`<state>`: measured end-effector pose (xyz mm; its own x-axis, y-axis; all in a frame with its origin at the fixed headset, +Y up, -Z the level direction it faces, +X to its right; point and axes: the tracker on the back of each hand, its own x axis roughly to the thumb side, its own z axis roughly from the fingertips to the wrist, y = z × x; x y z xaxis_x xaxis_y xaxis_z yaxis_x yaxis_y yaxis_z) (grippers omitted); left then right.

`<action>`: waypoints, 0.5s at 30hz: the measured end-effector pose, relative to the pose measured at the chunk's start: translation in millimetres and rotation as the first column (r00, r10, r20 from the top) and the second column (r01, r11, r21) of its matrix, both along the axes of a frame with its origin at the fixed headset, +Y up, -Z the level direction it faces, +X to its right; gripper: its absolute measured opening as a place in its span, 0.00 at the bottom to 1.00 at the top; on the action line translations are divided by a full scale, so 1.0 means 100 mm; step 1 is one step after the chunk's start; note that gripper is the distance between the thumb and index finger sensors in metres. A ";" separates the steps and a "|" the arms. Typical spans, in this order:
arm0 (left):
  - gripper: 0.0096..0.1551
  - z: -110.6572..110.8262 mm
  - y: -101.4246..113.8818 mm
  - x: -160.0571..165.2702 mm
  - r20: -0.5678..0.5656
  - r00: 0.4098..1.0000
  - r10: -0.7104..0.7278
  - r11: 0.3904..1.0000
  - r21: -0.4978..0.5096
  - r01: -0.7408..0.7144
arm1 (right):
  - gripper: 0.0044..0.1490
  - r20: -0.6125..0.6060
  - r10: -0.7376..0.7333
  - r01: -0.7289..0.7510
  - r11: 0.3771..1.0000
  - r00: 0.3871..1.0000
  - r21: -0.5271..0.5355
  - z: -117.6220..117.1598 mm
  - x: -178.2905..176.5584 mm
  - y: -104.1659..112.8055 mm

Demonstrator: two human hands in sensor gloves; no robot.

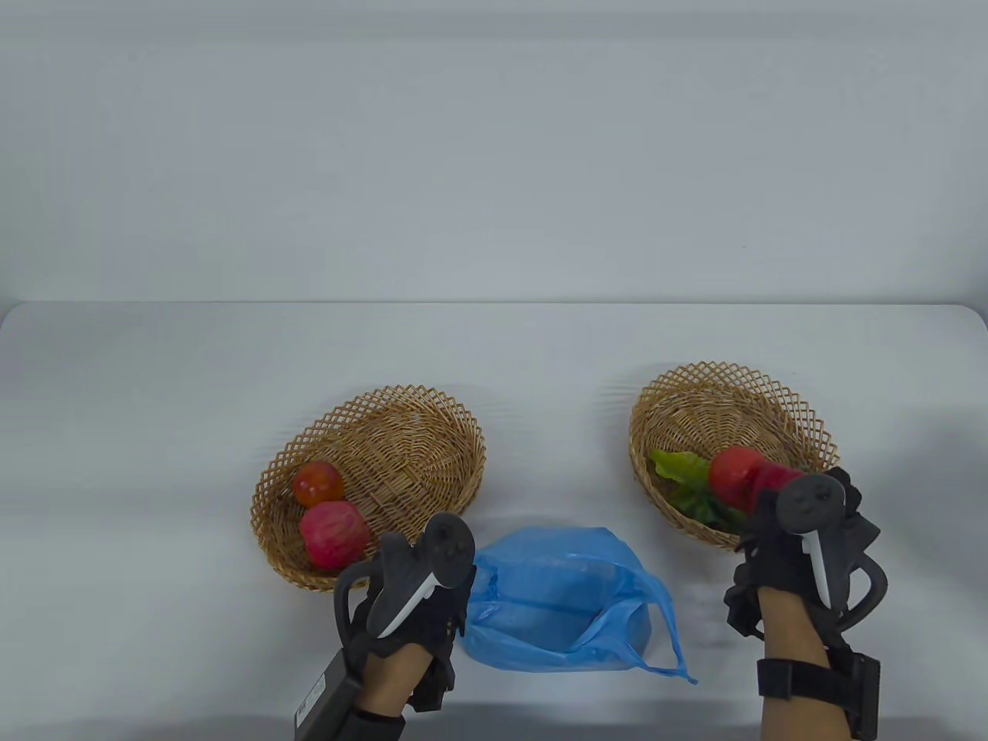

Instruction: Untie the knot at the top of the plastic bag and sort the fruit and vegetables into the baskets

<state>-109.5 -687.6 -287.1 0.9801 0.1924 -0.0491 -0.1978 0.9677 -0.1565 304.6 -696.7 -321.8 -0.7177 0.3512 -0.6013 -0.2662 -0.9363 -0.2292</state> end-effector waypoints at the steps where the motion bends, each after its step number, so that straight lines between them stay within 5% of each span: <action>1: 0.23 0.00 0.00 0.00 -0.001 1.000 0.000 1.000 -0.003 0.000 | 0.55 0.001 0.001 -0.001 1.000 1.000 -0.005 0.00 -0.01 0.01; 10: 0.23 0.00 0.00 0.00 0.000 1.000 0.003 1.000 -0.003 -0.003 | 0.56 0.050 0.028 -0.028 1.000 0.998 0.012 0.01 0.05 -0.04; 15: 0.23 0.00 0.00 0.00 0.004 1.000 0.005 1.000 -0.009 -0.005 | 0.57 0.101 0.042 -0.057 0.987 0.994 0.148 0.06 0.08 -0.01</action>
<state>-109.6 -687.7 -287.3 0.9793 0.1970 -0.0465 -0.2020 0.9652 -0.1659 313.1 -698.1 -316.0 -0.6768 0.4085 -0.6124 -0.1901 -0.9007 -0.3907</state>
